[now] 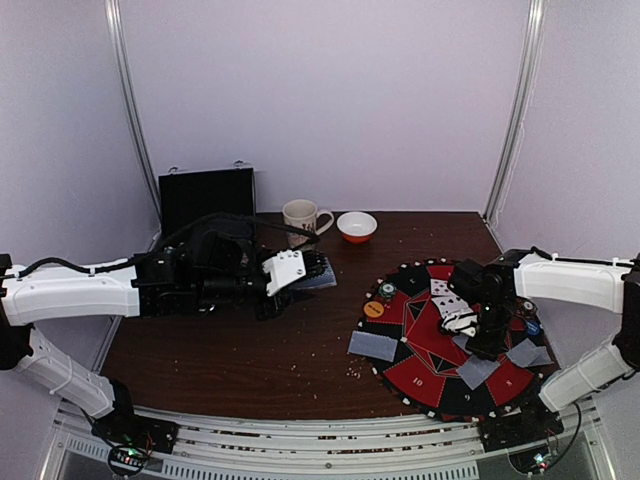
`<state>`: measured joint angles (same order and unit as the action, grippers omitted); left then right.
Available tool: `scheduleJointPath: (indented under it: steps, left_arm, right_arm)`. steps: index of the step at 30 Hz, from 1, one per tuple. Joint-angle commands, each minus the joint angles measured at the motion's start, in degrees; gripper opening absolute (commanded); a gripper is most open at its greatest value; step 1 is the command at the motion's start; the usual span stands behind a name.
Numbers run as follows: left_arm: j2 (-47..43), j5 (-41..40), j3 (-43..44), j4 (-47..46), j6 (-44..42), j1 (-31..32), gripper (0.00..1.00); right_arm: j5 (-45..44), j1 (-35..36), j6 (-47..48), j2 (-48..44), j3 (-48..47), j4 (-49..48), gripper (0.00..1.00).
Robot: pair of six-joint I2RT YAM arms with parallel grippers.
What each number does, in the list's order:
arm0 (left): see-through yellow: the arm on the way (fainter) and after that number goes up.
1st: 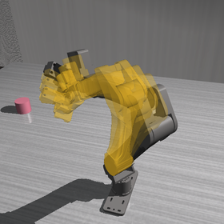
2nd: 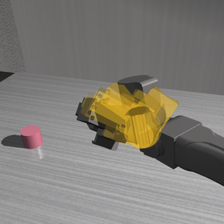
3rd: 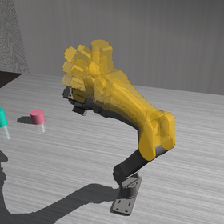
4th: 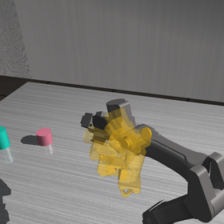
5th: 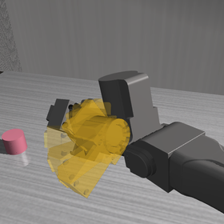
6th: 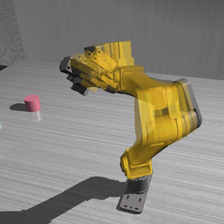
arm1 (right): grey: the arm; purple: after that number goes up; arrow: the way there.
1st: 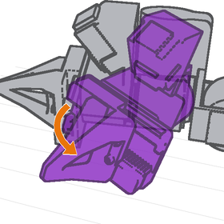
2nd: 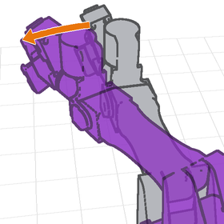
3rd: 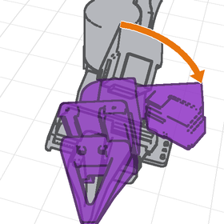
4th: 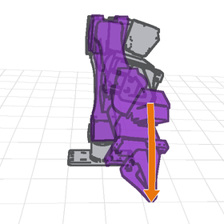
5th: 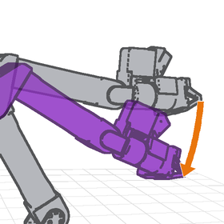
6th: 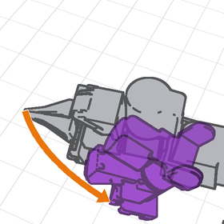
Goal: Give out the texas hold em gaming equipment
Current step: Distribute the poker card in the community card area.
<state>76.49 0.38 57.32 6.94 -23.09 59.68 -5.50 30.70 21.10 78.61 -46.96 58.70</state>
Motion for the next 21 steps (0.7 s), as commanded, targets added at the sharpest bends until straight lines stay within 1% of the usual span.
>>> scheduleJointPath:
  steps: [1, 6, 14, 21]
  left_arm:
    - [-0.77, 0.06, 0.70, -2.84, -0.54, 0.26, 0.32]
    - [-0.73, 0.11, 0.71, -2.85, -0.42, 0.26, 0.32]
    - [-0.81, 0.23, 0.73, -2.81, -0.45, 0.26, 0.32]
    - [-1.29, 0.12, 0.76, -2.81, -0.55, 0.26, 0.32]
  right_arm:
    - [0.54, -0.36, 0.52, -1.68, 0.56, 0.98, 0.00]
    - [-3.06, -0.63, 0.33, -2.23, 1.29, 0.06, 0.00]
    - [-6.07, -3.09, -1.27, -0.78, 1.78, -3.00, 0.00]
    - [-7.62, -4.55, -2.28, 0.94, 2.17, -2.23, 0.00]
